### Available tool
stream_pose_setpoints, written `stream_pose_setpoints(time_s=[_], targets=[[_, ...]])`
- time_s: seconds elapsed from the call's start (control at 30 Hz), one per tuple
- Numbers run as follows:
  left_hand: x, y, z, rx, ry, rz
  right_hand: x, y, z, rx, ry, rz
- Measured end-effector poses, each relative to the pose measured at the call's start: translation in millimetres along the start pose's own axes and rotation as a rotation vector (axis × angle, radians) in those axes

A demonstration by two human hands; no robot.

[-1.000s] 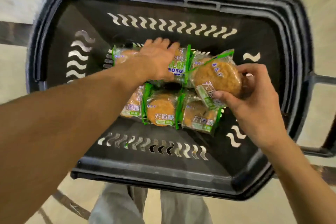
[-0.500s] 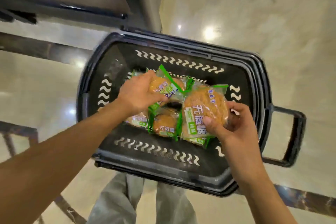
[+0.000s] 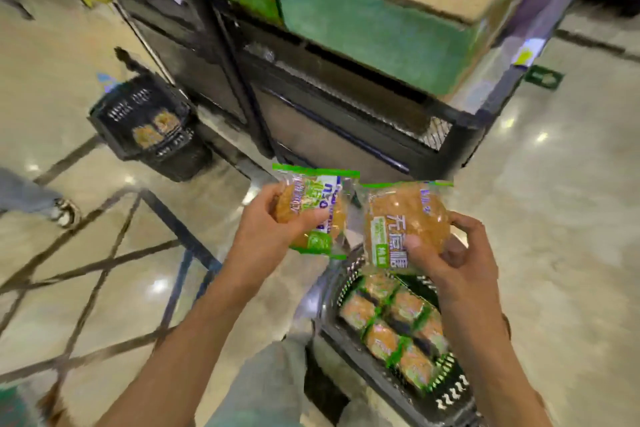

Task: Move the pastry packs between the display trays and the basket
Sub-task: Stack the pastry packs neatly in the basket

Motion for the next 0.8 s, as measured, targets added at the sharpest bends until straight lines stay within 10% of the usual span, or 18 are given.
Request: stream_pose_setpoints(time_s=[0.47, 0.8], targets=[[-68, -82, 272, 0.047, 0.435, -0.011, 82, -37, -309, 0.128, -0.046, 0.096], [-133, -230, 262, 0.149, 0.489, -0.05, 131, -141, -359, -0.025, -0.147, 0.113]])
Point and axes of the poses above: each hand's wrist, its own y-axis away from the middle knuckle, its own z-axis out of the back of the hand, x = y × z, the point moved 1 cm from there along -y, towards the middle knuckle, and after that the axes turned 6 degrees about -y, right-handed, at the moved point
